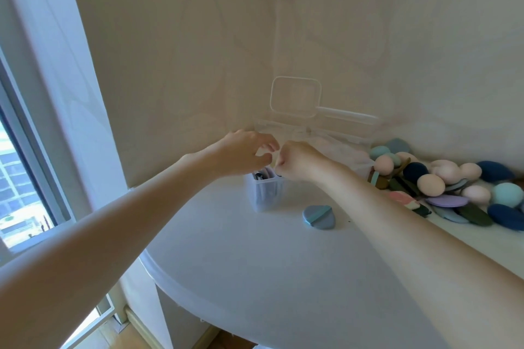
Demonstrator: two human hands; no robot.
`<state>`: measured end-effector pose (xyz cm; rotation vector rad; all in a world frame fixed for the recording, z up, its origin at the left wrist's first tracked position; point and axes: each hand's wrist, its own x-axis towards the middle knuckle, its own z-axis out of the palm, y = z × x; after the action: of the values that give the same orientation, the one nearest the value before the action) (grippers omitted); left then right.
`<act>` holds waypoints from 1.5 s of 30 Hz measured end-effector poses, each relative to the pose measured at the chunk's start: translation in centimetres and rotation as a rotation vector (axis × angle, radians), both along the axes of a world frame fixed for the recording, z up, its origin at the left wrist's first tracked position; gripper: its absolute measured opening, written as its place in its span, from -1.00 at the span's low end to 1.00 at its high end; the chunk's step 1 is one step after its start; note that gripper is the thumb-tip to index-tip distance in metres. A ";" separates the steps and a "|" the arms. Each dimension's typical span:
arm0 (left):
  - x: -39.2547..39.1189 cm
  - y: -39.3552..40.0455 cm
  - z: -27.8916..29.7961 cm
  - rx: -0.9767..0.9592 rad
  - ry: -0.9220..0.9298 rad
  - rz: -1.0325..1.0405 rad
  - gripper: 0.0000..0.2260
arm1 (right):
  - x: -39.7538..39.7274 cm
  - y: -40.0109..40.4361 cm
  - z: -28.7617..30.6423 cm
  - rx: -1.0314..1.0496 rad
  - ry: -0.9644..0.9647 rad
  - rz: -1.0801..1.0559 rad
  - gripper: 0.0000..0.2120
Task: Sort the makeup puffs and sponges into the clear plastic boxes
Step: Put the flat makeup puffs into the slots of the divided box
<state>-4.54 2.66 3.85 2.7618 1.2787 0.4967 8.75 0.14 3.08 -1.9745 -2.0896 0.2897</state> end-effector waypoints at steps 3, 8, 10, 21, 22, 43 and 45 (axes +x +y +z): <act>0.1 -0.2 -0.6 -0.114 0.088 -0.082 -0.72 | 0.6 -1.0 0.7 -0.015 0.032 0.081 -0.73; 0.2 -0.1 -0.5 -0.168 0.131 -0.094 -0.71 | 3.9 -4.2 2.9 0.048 0.027 0.159 -0.78; 0.6 -0.4 -0.3 -0.145 0.166 -0.102 -0.73 | 4.5 -5.2 2.1 -0.192 -0.094 0.171 -0.77; 0.7 -0.6 -0.4 -0.073 0.153 -0.075 -0.76 | 4.8 -4.0 1.9 0.005 0.272 0.090 -0.80; 0.6 -0.6 -0.6 -0.068 0.140 -0.073 -0.76 | 4.6 -3.6 2.2 0.121 0.373 0.045 -0.81; -0.1 0.8 -2.3 -0.018 0.062 -0.144 -0.76 | 1.6 -0.5 -2.0 0.211 0.049 -0.046 -0.63; -0.1 0.8 -2.2 -0.037 0.080 -0.122 -0.79 | 1.8 -0.3 -1.9 0.164 0.085 -0.021 -0.59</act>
<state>-4.62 3.45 1.69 2.8334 1.1126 0.3536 10.50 -0.20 1.17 -1.8555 -1.9722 0.1884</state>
